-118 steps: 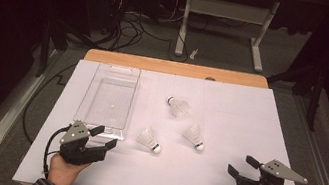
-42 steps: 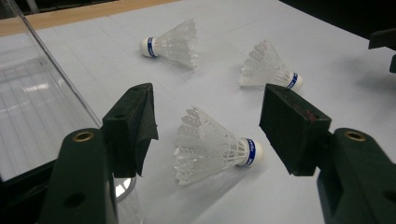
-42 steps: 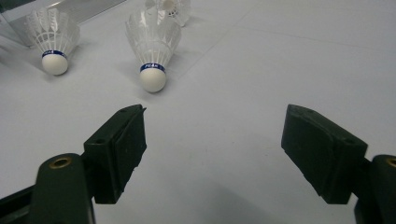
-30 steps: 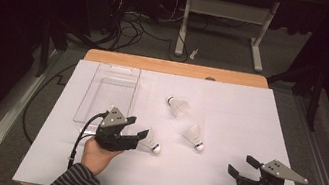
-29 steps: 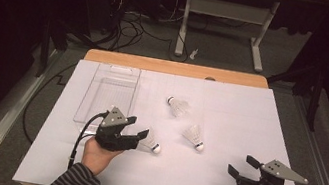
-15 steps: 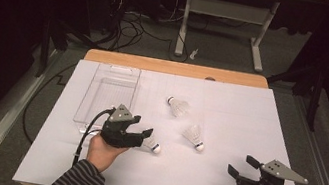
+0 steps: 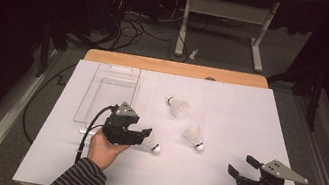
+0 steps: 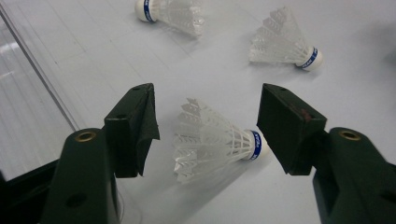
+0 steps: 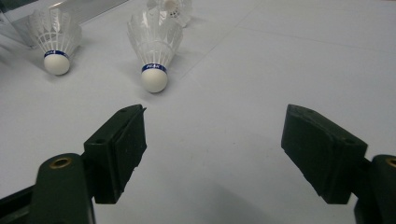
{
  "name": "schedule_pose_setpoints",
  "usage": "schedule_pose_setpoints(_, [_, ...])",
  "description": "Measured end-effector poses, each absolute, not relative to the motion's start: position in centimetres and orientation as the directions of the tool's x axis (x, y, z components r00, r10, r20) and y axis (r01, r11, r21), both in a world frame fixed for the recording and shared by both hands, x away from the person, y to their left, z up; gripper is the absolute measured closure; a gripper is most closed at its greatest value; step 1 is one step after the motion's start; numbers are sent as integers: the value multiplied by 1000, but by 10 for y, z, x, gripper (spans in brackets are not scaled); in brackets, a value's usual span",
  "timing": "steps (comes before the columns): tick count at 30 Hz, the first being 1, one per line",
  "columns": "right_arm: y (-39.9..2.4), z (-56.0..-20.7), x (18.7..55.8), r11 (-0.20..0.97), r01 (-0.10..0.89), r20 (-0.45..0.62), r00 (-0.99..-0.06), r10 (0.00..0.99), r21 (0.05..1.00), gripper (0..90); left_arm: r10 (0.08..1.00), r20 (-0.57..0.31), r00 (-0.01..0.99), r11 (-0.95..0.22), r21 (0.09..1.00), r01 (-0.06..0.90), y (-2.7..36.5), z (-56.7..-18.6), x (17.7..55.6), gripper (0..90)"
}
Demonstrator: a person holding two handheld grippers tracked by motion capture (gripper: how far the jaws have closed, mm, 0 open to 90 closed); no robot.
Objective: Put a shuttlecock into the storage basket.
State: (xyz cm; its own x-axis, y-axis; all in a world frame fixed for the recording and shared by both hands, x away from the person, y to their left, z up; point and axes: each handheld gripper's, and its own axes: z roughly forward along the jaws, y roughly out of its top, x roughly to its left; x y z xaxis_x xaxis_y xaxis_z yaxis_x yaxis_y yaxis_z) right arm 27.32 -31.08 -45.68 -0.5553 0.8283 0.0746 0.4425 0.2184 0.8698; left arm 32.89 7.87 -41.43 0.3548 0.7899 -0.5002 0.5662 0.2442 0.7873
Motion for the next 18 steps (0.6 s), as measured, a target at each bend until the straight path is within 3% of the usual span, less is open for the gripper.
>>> schedule_pose_setpoints(18, [-310,-457,273,223,446,74,-558,827,867,226,843,-443,306,142,730,668,69,-417,338,442])
